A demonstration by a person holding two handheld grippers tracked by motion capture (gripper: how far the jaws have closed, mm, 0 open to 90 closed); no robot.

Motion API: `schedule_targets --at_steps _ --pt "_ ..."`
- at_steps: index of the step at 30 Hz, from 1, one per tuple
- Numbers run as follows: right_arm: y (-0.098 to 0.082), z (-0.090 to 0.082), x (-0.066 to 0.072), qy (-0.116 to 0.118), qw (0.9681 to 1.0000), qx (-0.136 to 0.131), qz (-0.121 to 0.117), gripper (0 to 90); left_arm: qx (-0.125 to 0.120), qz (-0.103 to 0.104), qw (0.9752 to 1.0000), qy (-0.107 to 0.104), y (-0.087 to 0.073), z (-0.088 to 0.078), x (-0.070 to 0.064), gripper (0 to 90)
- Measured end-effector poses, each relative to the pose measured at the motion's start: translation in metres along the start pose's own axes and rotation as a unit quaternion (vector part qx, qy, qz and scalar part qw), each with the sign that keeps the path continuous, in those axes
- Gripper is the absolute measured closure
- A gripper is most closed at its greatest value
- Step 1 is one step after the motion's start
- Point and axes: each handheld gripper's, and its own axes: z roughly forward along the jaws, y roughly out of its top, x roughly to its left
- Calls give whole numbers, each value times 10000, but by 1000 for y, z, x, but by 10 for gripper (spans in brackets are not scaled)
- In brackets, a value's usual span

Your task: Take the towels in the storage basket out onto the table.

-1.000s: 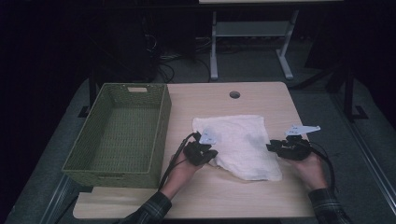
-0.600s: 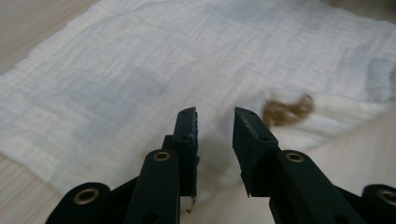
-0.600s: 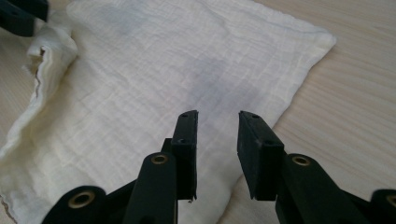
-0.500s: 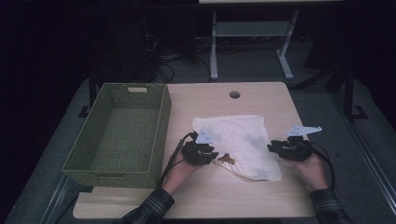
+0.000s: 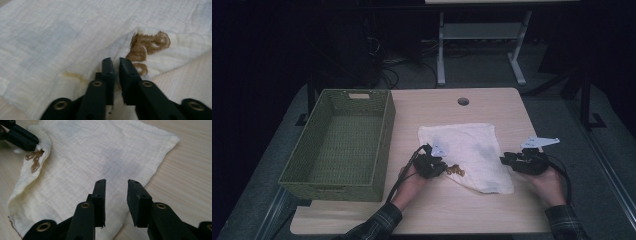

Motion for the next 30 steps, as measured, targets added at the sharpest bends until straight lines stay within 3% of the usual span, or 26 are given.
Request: schedule_targets --at_steps 9,14,15,18,21,24,30 --pt "-1 -4 2 15 10000 -24 -19 680 -219 -197 9992 -264 -4 -43 -6 876" --pt "-5 -9 6 1 10000 2 -35 680 -178 -298 9986 -392 -24 -64 -13 876" --pt "-6 -10 6 -3 10000 -7 -41 679 -187 -393 9981 -427 -31 -69 -17 876" --pt "-7 -12 7 -12 10000 4 -20 679 -16 -371 9983 -451 -47 -78 -23 875" --pt "-7 -11 6 -9 10000 7 -28 676 129 -481 9973 -538 -63 -83 -28 862" --pt "-6 -9 7 0 10000 37 -36 672 30 -510 9978 -424 -67 -85 -30 699" --pt "-3 -5 5 -20 10000 55 -35 666 -153 -641 9976 -230 -53 -78 -21 572"
